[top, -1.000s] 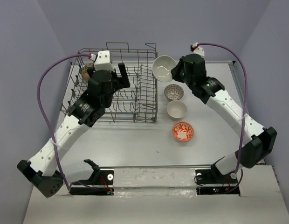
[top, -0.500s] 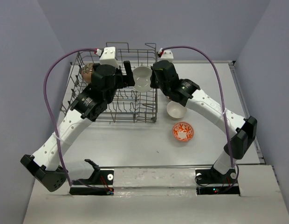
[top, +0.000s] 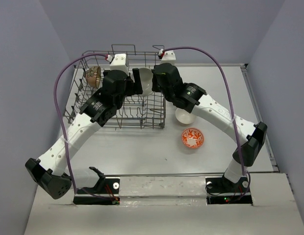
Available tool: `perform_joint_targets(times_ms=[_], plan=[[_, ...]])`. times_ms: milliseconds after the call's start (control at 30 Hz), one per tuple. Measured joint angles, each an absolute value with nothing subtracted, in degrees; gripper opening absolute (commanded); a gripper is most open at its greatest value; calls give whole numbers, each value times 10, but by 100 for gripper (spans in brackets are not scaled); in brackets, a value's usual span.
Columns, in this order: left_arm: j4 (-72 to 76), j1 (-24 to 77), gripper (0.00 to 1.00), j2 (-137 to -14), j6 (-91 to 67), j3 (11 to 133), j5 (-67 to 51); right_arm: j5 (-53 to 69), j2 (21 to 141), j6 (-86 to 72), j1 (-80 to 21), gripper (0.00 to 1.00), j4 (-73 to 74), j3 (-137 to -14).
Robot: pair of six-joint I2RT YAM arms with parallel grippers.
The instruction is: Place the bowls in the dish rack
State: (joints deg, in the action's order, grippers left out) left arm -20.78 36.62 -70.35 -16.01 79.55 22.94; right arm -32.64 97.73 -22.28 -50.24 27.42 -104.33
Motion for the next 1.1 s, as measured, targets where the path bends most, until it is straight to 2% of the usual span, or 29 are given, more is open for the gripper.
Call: perform_joint_targets(times_ms=[300, 667, 1000, 1100], plan=[[-203, 362, 61, -715, -161, 795, 224, -343, 977, -215, -511, 1, 279, -1043], [-193, 362, 45, -724, -162, 795, 209, -359, 977, -203, -513, 1, 279, -1043], [-193, 362, 26, -731, -160, 795, 204, -371, 977, -190, -526, 1, 281, -1061], [-186, 362, 16, -730, -166, 795, 208, -378, 978, -189, -529, 1, 282, -1064]])
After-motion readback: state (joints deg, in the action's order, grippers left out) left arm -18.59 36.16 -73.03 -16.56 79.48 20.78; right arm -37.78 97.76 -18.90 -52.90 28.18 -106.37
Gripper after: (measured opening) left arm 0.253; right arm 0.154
